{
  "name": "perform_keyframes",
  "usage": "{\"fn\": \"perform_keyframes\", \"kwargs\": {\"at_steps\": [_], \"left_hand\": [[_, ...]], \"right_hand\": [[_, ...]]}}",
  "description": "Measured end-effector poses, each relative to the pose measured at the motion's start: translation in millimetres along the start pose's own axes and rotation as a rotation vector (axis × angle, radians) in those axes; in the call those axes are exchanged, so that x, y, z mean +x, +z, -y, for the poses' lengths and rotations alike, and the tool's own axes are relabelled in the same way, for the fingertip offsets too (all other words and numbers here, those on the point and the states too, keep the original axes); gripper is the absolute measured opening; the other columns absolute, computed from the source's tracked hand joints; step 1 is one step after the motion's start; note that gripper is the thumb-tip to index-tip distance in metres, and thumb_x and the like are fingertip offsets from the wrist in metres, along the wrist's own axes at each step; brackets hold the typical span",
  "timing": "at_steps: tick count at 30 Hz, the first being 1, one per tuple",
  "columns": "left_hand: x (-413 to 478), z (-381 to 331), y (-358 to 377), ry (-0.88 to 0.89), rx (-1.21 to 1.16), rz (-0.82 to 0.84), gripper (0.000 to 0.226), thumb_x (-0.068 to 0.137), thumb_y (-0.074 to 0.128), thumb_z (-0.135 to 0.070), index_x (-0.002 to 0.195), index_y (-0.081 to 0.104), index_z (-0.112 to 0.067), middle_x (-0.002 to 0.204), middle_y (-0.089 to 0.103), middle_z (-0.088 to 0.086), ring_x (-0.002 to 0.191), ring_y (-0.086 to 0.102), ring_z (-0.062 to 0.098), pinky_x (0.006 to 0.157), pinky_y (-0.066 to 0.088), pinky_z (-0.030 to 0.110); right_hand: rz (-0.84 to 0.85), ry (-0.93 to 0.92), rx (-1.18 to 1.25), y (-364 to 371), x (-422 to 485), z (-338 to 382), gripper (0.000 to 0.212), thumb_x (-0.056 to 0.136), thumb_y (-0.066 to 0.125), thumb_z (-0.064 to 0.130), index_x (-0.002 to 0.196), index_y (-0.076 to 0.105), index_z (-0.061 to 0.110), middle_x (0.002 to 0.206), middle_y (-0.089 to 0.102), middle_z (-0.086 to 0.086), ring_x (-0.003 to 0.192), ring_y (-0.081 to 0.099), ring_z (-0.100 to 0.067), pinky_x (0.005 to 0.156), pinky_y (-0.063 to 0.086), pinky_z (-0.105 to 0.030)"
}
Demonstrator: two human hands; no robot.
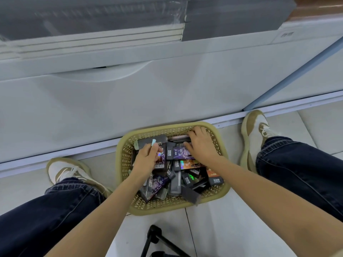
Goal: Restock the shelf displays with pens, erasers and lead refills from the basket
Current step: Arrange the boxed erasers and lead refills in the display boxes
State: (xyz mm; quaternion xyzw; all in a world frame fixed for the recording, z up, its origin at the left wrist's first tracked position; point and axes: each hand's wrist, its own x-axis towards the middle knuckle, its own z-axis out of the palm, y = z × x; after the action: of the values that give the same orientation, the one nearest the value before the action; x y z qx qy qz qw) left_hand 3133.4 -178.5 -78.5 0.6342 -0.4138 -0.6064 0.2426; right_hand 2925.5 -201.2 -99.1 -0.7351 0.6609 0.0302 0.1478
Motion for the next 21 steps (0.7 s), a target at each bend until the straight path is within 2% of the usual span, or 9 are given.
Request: {"fn": "perform_keyframes", "kwargs": {"at_steps": [5, 10, 13, 16, 19, 21], "left_hand": [[3.3, 1.1, -0.8, -0.002, 0.023, 0.014, 0.038, 0.104, 0.038, -0.035, 0.096, 0.062, -0.007, 0.065, 0.039, 0.000, 0.051, 0.031, 0.010, 0.051, 0.028, 0.025], [3.1, 1.7, -3.3, -0.014, 0.019, 0.021, 0.038, 0.104, 0.037, -0.034, 0.099, 0.061, -0.006, 0.065, 0.039, 0.001, 0.051, 0.031, 0.010, 0.049, 0.027, 0.025], [2.3, 2.3, -4.3, -0.015, 0.024, 0.026, 0.037, 0.104, 0.037, -0.034, 0.100, 0.061, -0.006, 0.065, 0.040, 0.000, 0.050, 0.031, 0.010, 0.049, 0.028, 0.024], [2.1, -0.7, -7.9, 0.012, 0.058, 0.021, 0.033, 0.104, 0.040, -0.031, 0.097, 0.062, -0.008, 0.065, 0.044, 0.000, 0.052, 0.034, 0.012, 0.051, 0.029, 0.026], [2.5, -7.4, -11.1, 0.080, 0.150, -0.049, 0.022, 0.100, 0.048, -0.030, 0.096, 0.063, -0.015, 0.074, 0.053, 0.000, 0.062, 0.044, 0.014, 0.058, 0.036, 0.027], [1.0, -14.0, -11.5, 0.155, 0.219, -0.077, 0.014, 0.096, 0.055, -0.031, 0.100, 0.064, -0.020, 0.094, 0.059, -0.006, 0.077, 0.053, 0.008, 0.066, 0.039, 0.015]], "right_hand": [[0.055, 0.053, 0.076, 6.5, -6.1, 2.1, 0.040, 0.097, 0.043, 0.041, 0.127, 0.053, 0.015, 0.127, 0.055, -0.005, 0.119, 0.043, -0.024, 0.100, 0.030, -0.039], [0.130, 0.055, 0.107, 5.8, -0.7, 0.3, 0.038, 0.097, 0.045, 0.040, 0.125, 0.058, 0.016, 0.122, 0.051, -0.008, 0.118, 0.041, -0.027, 0.097, 0.027, -0.039], [0.119, -0.036, 0.192, -0.3, 1.1, -2.1, 0.027, 0.097, 0.053, 0.037, 0.113, 0.062, 0.017, 0.111, 0.054, -0.004, 0.109, 0.047, -0.024, 0.093, 0.030, -0.038], [0.064, -0.098, 0.361, -10.1, 0.4, -7.0, 0.018, 0.093, 0.062, 0.027, 0.104, 0.068, 0.014, 0.096, 0.055, 0.000, 0.094, 0.051, -0.019, 0.086, 0.040, -0.036], [0.078, -0.115, 0.436, -26.2, 1.5, -14.7, 0.018, 0.092, 0.064, 0.026, 0.106, 0.072, 0.019, 0.097, 0.059, 0.007, 0.088, 0.052, -0.008, 0.081, 0.043, -0.023], [0.140, -0.178, 0.445, -40.1, 3.2, -17.0, 0.017, 0.088, 0.069, 0.028, 0.104, 0.074, 0.023, 0.093, 0.063, 0.014, 0.080, 0.052, 0.005, 0.074, 0.036, -0.009]]}}
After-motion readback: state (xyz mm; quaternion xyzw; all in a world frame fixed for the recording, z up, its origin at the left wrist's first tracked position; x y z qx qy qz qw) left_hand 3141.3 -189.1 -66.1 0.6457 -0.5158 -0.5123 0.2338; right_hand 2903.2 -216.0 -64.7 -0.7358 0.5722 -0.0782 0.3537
